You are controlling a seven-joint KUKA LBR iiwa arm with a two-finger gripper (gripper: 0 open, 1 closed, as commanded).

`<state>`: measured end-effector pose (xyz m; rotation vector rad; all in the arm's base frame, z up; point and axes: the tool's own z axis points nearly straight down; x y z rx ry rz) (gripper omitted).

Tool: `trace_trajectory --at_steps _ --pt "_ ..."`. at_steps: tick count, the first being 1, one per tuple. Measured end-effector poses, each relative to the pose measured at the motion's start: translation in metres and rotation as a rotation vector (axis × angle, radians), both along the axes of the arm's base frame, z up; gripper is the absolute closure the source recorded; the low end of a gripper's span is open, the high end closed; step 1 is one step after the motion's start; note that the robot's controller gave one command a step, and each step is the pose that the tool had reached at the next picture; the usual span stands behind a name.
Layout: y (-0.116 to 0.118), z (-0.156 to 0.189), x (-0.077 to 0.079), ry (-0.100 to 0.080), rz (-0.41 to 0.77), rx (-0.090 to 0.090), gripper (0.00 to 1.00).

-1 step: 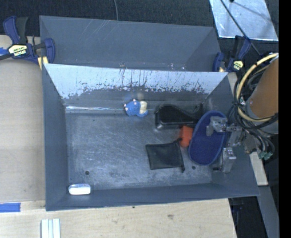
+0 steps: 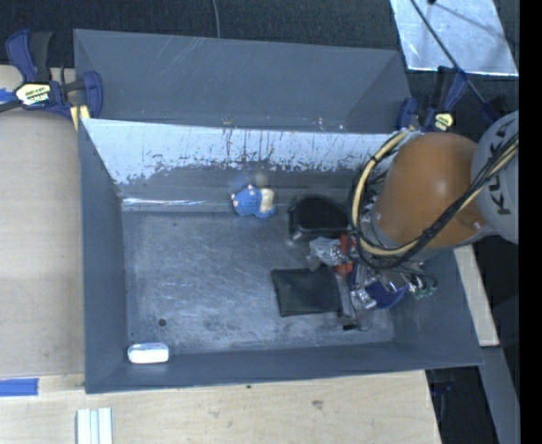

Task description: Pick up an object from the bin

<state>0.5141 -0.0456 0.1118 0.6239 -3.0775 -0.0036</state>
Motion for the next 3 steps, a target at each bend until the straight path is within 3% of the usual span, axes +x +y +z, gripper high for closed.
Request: trace_trajectory --at_steps 1,2,3 --pt "-0.003 -0.044 0.021 0.0 0.009 -0.001 0.0" --pt "-0.003 -0.041 0.022 -0.004 0.011 -0.002 1.0" --pt "0.01 0.096 -0.001 -0.013 -0.006 -0.002 1.0"
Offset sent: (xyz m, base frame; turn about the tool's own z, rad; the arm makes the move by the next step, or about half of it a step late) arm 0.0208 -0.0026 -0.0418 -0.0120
